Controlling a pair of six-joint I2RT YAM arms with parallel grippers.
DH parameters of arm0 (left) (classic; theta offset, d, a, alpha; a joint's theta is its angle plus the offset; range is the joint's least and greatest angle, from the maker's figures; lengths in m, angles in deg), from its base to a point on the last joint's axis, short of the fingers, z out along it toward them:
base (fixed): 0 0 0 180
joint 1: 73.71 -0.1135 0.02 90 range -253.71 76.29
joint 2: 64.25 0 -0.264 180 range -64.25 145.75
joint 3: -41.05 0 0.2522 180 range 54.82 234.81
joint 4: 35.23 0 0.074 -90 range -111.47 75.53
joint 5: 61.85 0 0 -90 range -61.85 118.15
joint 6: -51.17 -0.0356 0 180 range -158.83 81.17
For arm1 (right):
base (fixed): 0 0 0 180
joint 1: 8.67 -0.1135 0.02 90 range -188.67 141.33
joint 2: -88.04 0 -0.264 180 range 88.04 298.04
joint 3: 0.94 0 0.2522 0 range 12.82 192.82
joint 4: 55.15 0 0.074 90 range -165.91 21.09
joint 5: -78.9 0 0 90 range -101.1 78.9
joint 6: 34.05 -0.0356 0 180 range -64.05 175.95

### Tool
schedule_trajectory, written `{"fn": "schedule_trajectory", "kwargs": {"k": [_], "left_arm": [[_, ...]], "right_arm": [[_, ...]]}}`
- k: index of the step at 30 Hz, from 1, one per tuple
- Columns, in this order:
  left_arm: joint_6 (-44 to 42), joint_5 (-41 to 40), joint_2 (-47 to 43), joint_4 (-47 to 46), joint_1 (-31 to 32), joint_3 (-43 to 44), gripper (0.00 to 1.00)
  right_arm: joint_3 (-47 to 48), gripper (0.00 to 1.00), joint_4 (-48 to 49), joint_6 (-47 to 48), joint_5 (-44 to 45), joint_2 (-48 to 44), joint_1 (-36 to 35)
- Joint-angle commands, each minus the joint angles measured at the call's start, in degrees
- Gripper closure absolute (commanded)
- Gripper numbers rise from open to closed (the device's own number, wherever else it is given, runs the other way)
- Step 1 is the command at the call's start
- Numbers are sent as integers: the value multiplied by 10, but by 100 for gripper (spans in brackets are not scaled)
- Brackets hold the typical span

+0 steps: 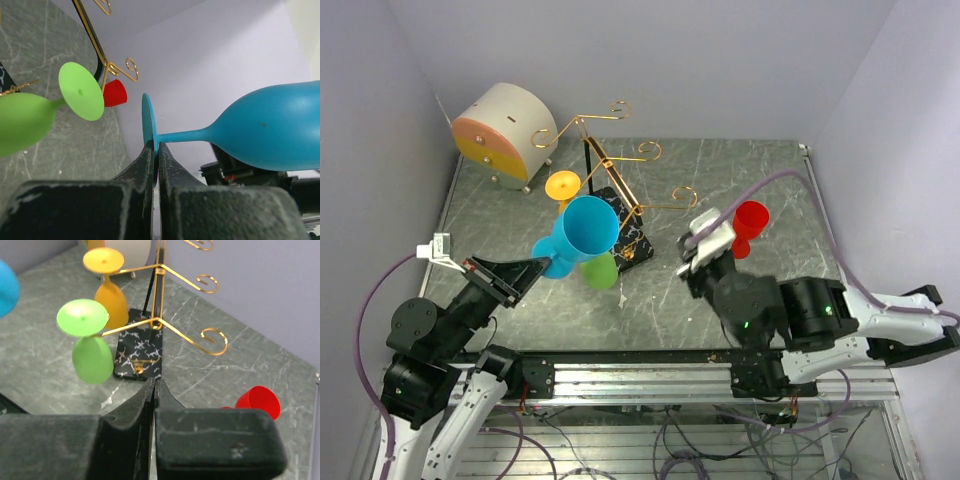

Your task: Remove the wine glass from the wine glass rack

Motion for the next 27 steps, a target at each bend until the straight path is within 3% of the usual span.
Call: {"fn": "schedule_trajectory", "kwargs": {"k": [1,3,6,8,13,17,20,27], "left_arm": [[-51,-31,-12,2,-2,19,93],[-64,-34,-11,15,-2,27,93],[-83,-40,-8,33,-2,39,93],[-102,-44,-4,46,-2,47,93],[-158,-40,28,69,-2,73,93],[-190,-35,68,83,-2,87,93],[-207,-33,86,75,-2,88,93],[-217,-14,110,51,-2,87,93]], "right_arm": [[32,100,36,9,-110,1,136],[66,100,33,13,-192,33,240],[194,100,-48,-25,-368,143,400],[263,100,-90,-45,-466,188,456],[318,97,-71,-71,-674,182,471],[306,70,-35,-95,-842,143,471],[278,60,-7,-113,-870,101,471],[273,58,-22,-119,-898,104,471]]}}
